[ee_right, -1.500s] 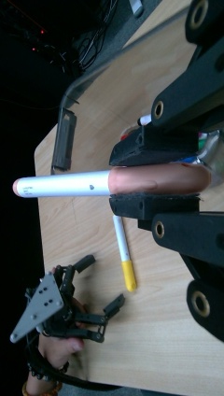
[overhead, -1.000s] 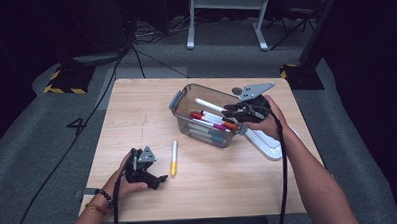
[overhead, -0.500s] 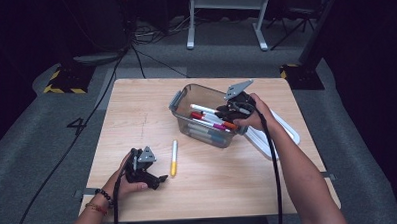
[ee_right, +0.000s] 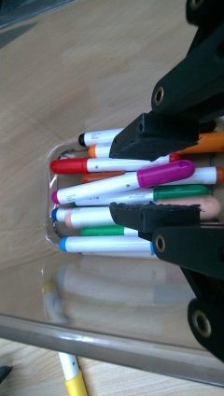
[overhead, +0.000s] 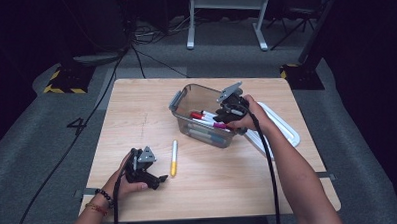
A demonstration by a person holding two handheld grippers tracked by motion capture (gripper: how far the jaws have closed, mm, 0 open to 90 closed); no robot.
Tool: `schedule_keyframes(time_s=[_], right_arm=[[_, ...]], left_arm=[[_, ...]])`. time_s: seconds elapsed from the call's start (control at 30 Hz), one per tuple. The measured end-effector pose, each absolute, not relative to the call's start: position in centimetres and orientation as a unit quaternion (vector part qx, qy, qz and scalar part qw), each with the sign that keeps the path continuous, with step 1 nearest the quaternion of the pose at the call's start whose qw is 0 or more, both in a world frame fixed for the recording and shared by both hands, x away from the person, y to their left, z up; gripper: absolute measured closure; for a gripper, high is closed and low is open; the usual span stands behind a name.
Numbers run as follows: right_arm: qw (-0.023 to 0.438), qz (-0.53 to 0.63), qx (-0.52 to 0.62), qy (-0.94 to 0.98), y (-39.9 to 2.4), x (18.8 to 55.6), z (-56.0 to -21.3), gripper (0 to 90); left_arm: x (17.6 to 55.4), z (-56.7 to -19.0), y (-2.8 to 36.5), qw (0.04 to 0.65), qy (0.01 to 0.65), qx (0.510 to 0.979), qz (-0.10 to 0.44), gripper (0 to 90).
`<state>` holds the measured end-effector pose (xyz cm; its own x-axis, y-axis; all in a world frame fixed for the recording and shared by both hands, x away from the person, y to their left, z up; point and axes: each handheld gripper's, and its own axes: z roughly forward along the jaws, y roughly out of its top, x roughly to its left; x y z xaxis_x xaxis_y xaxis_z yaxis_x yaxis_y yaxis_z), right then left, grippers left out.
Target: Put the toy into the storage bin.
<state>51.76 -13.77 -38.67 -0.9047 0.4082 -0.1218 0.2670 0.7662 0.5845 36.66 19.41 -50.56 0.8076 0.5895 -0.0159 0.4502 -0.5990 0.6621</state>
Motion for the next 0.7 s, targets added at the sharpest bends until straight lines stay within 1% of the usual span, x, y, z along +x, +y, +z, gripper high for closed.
schedule_keyframes(time_s=[0.17,0.2,0.3,0.47,0.63,0.7], right_arm=[[0.119,0.328,0.195,0.917,-14.8,51.3,-37.7,65.0],[0.119,0.337,0.197,0.913,-15.0,51.0,-37.4,63.5],[0.126,0.367,0.208,0.898,-15.8,49.8,-36.4,54.8],[0.16,0.391,0.216,0.88,-17.1,46.8,-35.2,38.7],[0.174,0.421,0.228,0.86,-18.9,44.1,-34.6,31.6],[0.178,0.426,0.225,0.858,-19.3,42.9,-34.7,31.4]], left_arm=[[36.7,-50.6,19.4,0.339,0.293,0.888,0.103,0.5],[36.7,-50.6,19.4,0.339,0.293,0.888,0.103,0.5],[36.7,-50.6,19.4,0.339,0.293,0.888,0.103,0.6],[36.7,-50.6,19.4,0.339,0.293,0.888,0.103,0.6],[36.7,-50.6,19.4,0.339,0.293,0.888,0.103,0.6],[36.6,-50.6,19.4,0.339,0.294,0.888,0.104,0.6]])
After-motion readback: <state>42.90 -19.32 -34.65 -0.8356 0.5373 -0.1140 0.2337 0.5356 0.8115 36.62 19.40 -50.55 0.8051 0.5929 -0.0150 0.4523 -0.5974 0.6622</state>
